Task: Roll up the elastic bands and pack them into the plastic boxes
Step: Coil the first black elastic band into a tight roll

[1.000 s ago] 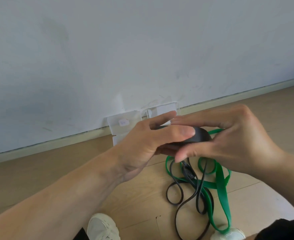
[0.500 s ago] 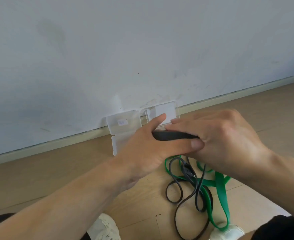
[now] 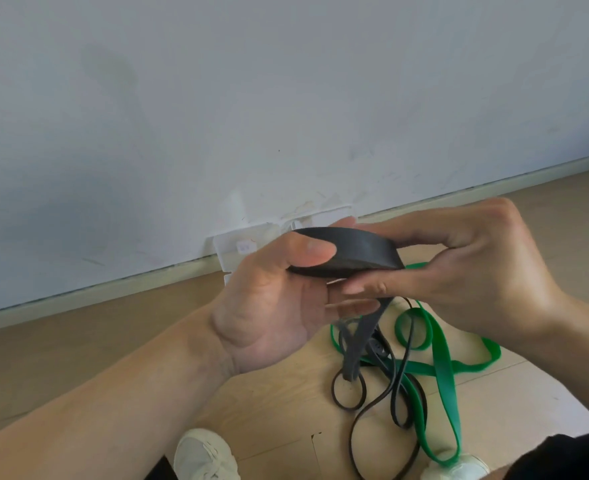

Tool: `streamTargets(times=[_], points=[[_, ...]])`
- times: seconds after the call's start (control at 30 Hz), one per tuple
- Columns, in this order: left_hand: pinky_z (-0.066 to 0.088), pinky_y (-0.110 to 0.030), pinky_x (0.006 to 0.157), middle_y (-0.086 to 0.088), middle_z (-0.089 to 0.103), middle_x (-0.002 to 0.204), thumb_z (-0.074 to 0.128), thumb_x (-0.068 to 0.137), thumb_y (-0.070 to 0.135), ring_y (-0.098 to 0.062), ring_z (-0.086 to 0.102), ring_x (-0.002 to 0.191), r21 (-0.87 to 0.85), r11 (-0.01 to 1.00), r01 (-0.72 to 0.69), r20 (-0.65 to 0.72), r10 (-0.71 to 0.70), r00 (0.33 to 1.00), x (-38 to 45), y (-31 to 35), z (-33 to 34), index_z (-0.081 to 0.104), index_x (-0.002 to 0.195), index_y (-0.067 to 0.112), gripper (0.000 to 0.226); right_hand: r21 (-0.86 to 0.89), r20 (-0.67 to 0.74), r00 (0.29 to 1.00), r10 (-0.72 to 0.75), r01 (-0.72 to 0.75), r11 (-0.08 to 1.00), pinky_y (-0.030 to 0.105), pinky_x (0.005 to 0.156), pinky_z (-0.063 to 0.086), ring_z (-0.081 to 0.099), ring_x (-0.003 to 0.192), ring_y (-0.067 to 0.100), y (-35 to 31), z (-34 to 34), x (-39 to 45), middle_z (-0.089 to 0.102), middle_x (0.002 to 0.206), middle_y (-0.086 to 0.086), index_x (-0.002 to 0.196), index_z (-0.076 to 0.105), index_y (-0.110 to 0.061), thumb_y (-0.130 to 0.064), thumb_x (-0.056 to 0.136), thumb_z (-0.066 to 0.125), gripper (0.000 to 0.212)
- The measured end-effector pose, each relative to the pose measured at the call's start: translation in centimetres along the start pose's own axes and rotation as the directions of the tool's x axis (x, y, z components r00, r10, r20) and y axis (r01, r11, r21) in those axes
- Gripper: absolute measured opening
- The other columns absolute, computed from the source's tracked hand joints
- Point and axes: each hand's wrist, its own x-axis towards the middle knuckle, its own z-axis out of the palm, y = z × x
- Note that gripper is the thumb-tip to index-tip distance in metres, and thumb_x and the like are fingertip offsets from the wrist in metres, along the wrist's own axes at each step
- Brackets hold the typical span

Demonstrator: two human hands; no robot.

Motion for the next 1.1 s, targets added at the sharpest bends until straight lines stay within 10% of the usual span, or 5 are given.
streamTargets(times=[0.37, 0.57, 0.77, 0.93, 1.1], points=[[0.043, -0.037, 0.111, 0.000, 0.078, 0.114, 0.097, 0.040, 0.049, -0.015, 0.071, 0.113, 0.485, 0.865, 0.130, -0.532, 0.174, 0.829, -0.3, -0.4, 0.8, 0.045, 0.146, 0.038, 0.119, -0.288, 0.020, 0.995, -0.101, 0.102, 0.952, 0.039, 0.056, 0.058, 0.075, 0.068, 0.023, -0.3, 1.3, -0.4, 0.076, 0.074, 0.008, 0.086, 0.082, -0.025, -0.048, 0.082, 0.072, 0.026], [0.059, -0.027, 0.077, -0.004, 0.078, 0.096, 0.079, 0.060, 0.034, -0.016, 0.073, 0.083, 0.229, 0.973, -0.012, -0.313, 0.086, 0.946, -0.5, 0.6, 0.2, 0.069, 0.123, 0.014, 0.067, 0.082, 0.067, 0.996, 0.055, -0.061, 0.995, 0.027, 0.076, 0.061, 0.075, 0.084, -0.002, -0.5, 0.3, -0.1, 0.077, 0.094, -0.026, 0.099, 0.076, -0.043, -0.046, 0.061, 0.086, 0.039], [0.051, -0.035, 0.094, -0.007, 0.073, 0.110, 0.078, 0.070, 0.041, -0.017, 0.068, 0.094, 0.148, 0.988, 0.049, -0.172, -0.023, 0.985, -0.5, 0.6, -0.5, 0.078, 0.109, 0.018, 0.045, 0.018, 0.050, 0.990, 0.131, -0.132, 0.991, 0.002, 0.059, 0.040, 0.058, 0.057, -0.016, -0.2, 0.9, 0.4, 0.072, 0.072, -0.032, 0.082, 0.076, -0.043, -0.042, 0.061, 0.088, 0.024], [0.052, -0.036, 0.101, 0.019, 0.073, 0.114, 0.079, 0.070, 0.047, -0.002, 0.068, 0.110, 0.709, 0.705, -0.029, -0.338, 0.375, 0.863, -0.5, 1.3, 0.2, 0.066, 0.120, 0.051, 0.051, -0.146, 0.091, 0.955, 0.282, -0.268, 0.952, 0.013, 0.049, 0.043, 0.061, 0.050, 0.004, 0.1, 0.1, 0.9, 0.077, 0.069, -0.013, 0.081, 0.083, -0.034, -0.039, 0.063, 0.090, 0.020], [0.054, -0.011, 0.077, 0.013, 0.080, 0.085, 0.092, 0.064, 0.023, -0.001, 0.076, 0.084, 0.832, 0.553, -0.038, -0.281, 0.479, 0.832, -0.5, 0.6, 1.4, 0.081, 0.098, 0.029, 0.035, -0.063, 0.090, 0.947, 0.307, -0.302, 0.951, 0.036, 0.063, 0.060, 0.075, 0.068, 0.014, 0.1, 0.8, 0.4, 0.078, 0.071, -0.005, 0.082, 0.080, -0.032, -0.038, 0.065, 0.085, 0.019]])
